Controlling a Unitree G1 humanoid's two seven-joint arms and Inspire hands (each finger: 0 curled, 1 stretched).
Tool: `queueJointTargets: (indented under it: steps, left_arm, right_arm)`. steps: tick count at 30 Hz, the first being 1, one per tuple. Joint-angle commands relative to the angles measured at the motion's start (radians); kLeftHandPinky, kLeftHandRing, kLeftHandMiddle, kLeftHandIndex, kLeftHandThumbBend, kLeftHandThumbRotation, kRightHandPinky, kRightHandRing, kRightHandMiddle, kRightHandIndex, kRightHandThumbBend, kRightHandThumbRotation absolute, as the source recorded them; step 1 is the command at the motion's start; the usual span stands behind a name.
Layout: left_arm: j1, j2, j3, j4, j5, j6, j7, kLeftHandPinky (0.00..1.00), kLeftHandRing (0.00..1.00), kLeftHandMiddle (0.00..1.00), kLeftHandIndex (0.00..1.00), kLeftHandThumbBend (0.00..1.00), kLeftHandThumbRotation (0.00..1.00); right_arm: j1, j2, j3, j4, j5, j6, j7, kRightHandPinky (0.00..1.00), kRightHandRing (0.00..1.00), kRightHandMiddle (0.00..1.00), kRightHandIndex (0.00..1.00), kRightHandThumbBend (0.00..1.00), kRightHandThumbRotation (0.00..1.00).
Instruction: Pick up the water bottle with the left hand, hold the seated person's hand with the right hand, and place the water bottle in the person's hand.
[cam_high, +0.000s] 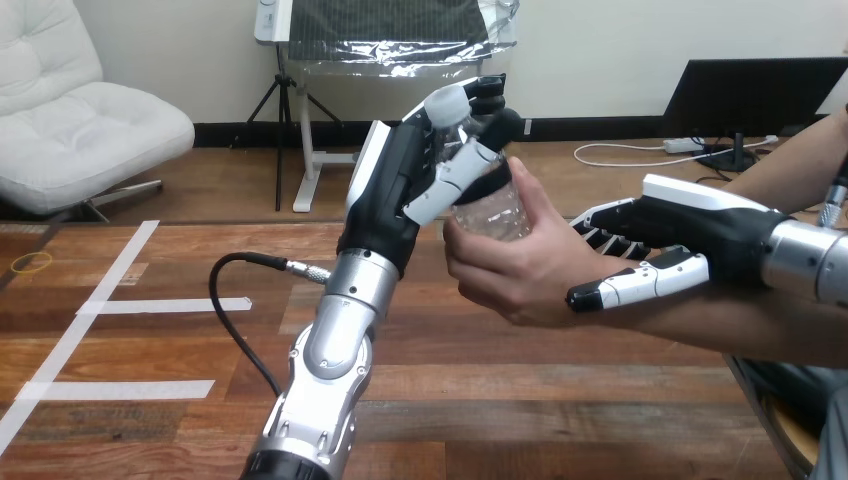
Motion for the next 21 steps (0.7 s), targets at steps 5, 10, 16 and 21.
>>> queueJointTargets:
  steps: [5, 10, 16, 21]
  left_arm:
    - [0.018, 0.022, -0.005, -0.114, -0.001, 0.012, -0.006, 0.75, 0.80, 0.79, 0.76, 0.67, 0.99]
    - [0.041, 0.031, -0.005, -0.152, 0.001, 0.027, -0.010, 0.76, 0.81, 0.79, 0.76, 0.68, 0.99]
    - [0.062, 0.038, -0.002, -0.177, -0.001, 0.016, -0.008, 0.78, 0.82, 0.80, 0.77, 0.70, 0.98]
    - [0.082, 0.049, 0.000, -0.201, 0.000, 0.003, -0.008, 0.78, 0.82, 0.80, 0.77, 0.69, 0.99]
  right_arm:
    - [0.061, 0.010, -0.008, -0.027, 0.040, 0.015, 0.018, 0.68, 0.76, 0.83, 0.90, 1.00, 0.71]
    - [0.071, 0.003, -0.018, -0.039, 0.053, 0.040, 0.033, 0.69, 0.77, 0.85, 0.91, 1.00, 0.74]
    - [0.087, 0.002, -0.037, -0.056, 0.073, 0.063, 0.047, 0.72, 0.80, 0.87, 0.92, 1.00, 0.76]
    - [0.103, 0.000, -0.052, -0.069, 0.085, 0.068, 0.040, 0.73, 0.81, 0.88, 0.92, 1.00, 0.78]
